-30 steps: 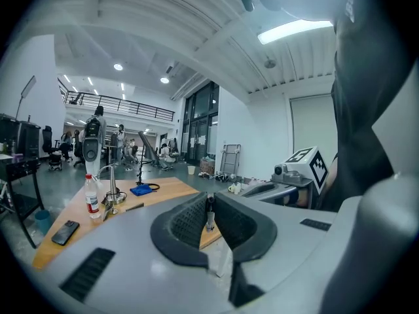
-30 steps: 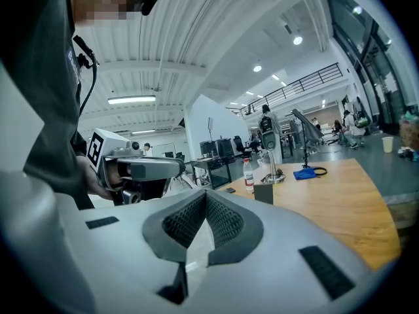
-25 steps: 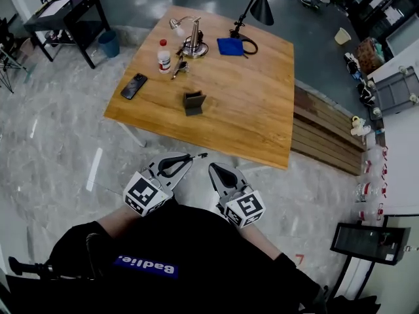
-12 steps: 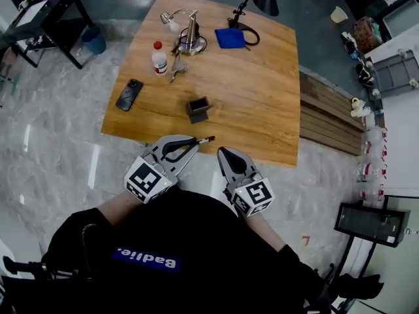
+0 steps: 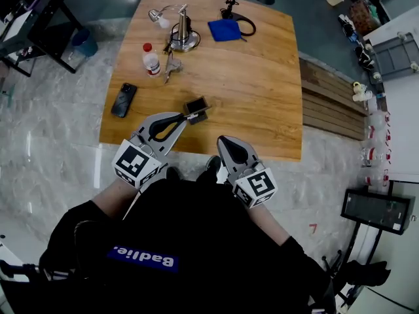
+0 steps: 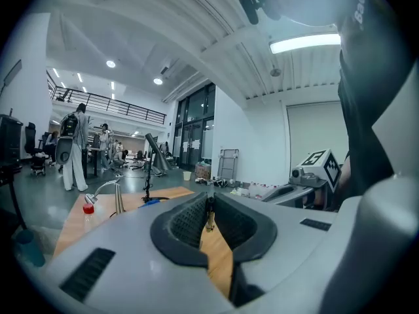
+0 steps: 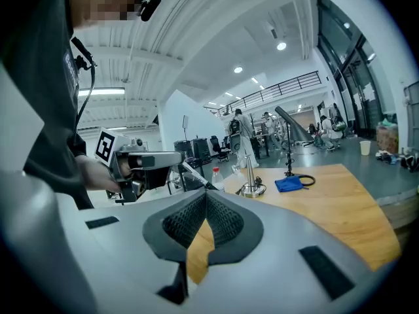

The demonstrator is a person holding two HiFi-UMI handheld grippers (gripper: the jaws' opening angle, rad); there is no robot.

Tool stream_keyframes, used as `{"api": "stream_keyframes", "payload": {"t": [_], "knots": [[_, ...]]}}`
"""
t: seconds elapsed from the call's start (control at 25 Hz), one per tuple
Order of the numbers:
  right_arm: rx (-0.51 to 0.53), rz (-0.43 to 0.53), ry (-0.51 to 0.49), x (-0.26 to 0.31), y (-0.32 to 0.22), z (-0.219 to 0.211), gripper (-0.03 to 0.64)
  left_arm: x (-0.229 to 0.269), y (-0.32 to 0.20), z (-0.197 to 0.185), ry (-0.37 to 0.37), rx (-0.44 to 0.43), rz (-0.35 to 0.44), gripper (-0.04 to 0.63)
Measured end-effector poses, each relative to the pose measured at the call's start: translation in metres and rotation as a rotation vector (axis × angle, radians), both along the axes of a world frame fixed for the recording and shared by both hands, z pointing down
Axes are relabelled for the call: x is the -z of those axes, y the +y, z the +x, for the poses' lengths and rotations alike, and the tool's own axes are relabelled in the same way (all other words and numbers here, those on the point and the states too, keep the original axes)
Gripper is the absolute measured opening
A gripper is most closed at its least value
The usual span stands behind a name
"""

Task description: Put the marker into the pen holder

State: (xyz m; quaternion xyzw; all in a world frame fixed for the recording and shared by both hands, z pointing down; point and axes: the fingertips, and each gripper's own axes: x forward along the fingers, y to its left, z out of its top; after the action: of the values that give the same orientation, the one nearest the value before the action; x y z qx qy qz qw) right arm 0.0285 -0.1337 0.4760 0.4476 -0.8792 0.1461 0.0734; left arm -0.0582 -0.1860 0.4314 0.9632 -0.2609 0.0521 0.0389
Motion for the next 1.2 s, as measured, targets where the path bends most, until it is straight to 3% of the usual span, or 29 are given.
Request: {"api": "stream_keyframes", "payload": {"t": [0.24,0.56,0.92,1.2], "knots": [[0.05,-0.014,-0.005,0.003,-0.024,0.025,0.006,-0.01,-0.034,0.009,-0.015,0.099,-0.039,0.041],[0.084,-0.007,-0.025,-0.004,-0.052,0.06,0.006,-0.081,-0.074,0.018,-0.057,0.2,-0.201,0.041],[0.079,-0.052,-0.029,-0.015,-0.051,0.079,0.006,-0.149,-0.097,0.025,-0.053,0.194,-0.344,0.041],[0.036,-0.086,-0.022,-0.023,-0.042,0.09,0.006,-0.187,-0.096,0.032,-0.108,0.143,-0.389,0.041]]}}
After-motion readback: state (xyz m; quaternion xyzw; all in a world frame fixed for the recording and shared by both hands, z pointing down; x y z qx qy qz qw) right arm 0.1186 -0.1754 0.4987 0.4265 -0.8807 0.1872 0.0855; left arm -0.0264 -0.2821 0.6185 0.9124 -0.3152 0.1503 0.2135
